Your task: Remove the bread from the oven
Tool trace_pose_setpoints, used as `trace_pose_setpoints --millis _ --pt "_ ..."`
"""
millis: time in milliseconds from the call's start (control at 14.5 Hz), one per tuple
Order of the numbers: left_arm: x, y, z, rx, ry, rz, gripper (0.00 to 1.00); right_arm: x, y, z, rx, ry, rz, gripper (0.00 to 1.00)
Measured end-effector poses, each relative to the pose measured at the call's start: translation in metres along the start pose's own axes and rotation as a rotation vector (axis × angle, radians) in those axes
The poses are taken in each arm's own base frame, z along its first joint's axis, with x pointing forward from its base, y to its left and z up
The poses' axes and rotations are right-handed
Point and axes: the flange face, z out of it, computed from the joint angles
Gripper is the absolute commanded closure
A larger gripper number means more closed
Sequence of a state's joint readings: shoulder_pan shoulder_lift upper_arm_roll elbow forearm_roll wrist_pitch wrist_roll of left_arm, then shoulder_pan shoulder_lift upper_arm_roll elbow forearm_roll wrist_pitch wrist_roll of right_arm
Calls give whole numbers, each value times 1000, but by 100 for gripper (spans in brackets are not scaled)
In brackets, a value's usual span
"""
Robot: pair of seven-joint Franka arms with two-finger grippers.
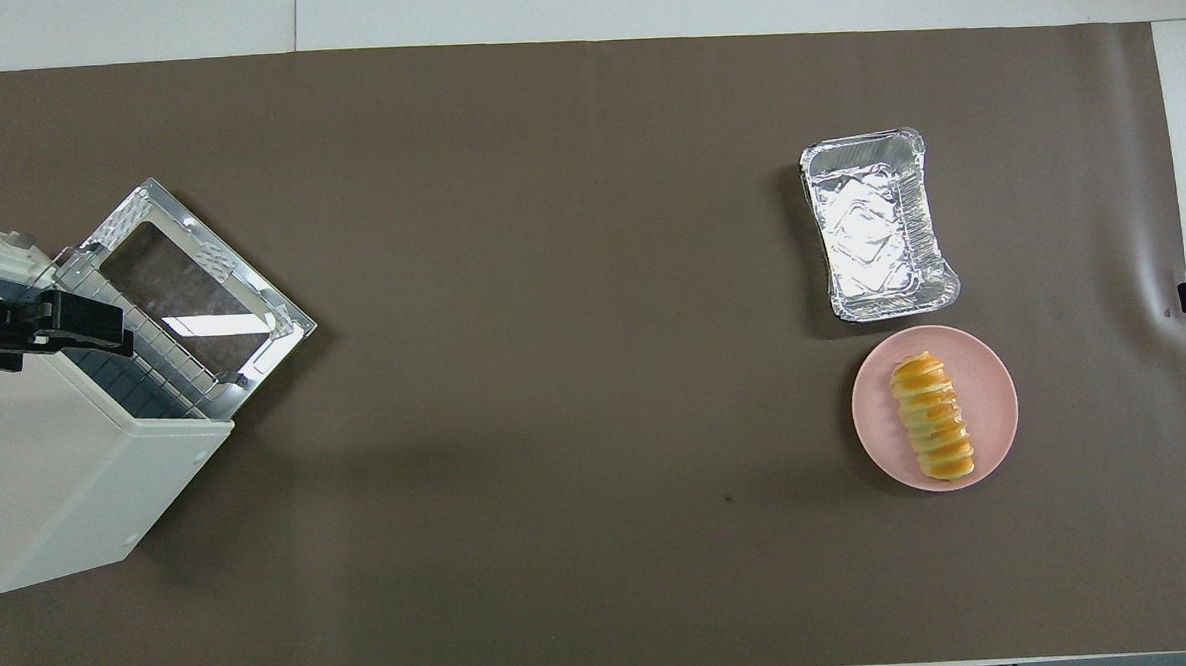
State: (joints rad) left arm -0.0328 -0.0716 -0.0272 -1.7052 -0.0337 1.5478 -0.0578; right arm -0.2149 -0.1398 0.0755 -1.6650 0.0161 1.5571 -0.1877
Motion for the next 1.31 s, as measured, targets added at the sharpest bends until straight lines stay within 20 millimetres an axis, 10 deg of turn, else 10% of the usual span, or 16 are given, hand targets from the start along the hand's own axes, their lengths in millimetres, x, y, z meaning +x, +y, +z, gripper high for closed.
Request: trace_pose_setpoints --millis 1312 --pt "0 0 0 0 0 0 0 17 -4 17 18 -22 181 0"
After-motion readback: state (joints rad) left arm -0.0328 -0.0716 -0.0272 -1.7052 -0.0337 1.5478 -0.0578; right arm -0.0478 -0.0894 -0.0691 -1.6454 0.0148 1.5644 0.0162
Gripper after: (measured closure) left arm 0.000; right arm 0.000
